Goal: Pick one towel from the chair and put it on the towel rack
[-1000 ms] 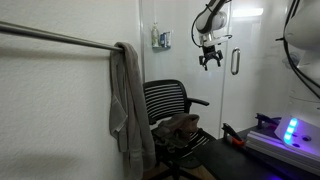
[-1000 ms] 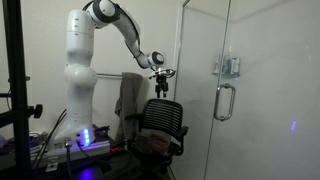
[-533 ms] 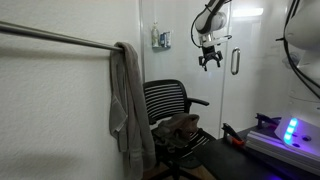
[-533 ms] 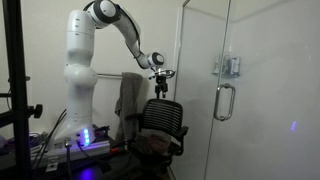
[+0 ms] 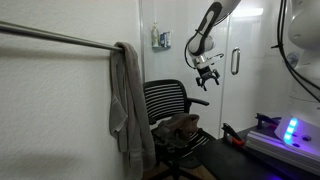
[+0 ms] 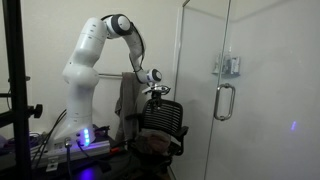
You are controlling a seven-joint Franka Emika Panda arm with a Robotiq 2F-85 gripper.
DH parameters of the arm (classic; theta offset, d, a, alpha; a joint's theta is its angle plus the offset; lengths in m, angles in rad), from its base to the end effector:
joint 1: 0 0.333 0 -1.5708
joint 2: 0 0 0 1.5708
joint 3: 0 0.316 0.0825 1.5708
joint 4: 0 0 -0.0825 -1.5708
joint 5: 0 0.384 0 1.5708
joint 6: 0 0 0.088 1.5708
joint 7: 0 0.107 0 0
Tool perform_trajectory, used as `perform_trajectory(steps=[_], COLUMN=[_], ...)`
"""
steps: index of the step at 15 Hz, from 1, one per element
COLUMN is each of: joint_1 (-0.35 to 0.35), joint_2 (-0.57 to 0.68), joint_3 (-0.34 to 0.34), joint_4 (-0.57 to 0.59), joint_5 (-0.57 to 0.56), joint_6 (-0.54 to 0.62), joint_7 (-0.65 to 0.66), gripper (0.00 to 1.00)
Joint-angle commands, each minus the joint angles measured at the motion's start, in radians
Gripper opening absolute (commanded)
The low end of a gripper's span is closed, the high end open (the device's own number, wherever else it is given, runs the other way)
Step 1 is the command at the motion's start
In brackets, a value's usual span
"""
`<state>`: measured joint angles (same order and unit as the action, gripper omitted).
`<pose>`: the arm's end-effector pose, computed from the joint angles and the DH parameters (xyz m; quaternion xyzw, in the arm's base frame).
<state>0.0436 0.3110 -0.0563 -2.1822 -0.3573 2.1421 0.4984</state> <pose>0.5207 -0.0219 0.2237 0.9667 -0.1280 -0.1340 0.1764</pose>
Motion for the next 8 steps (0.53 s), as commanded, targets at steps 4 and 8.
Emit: perform_trajectory(steps=[4, 8], joint_1=[0.092, 0.064], joint_2=[0.054, 0.126], joint_3=[-0.007, -0.008], joint_4=[0.034, 0.083], joint_5=[-0.087, -0.026], joint_6=[-0.028, -0.006], joint_7=[0.098, 0.072], gripper=[1.0, 1.0])
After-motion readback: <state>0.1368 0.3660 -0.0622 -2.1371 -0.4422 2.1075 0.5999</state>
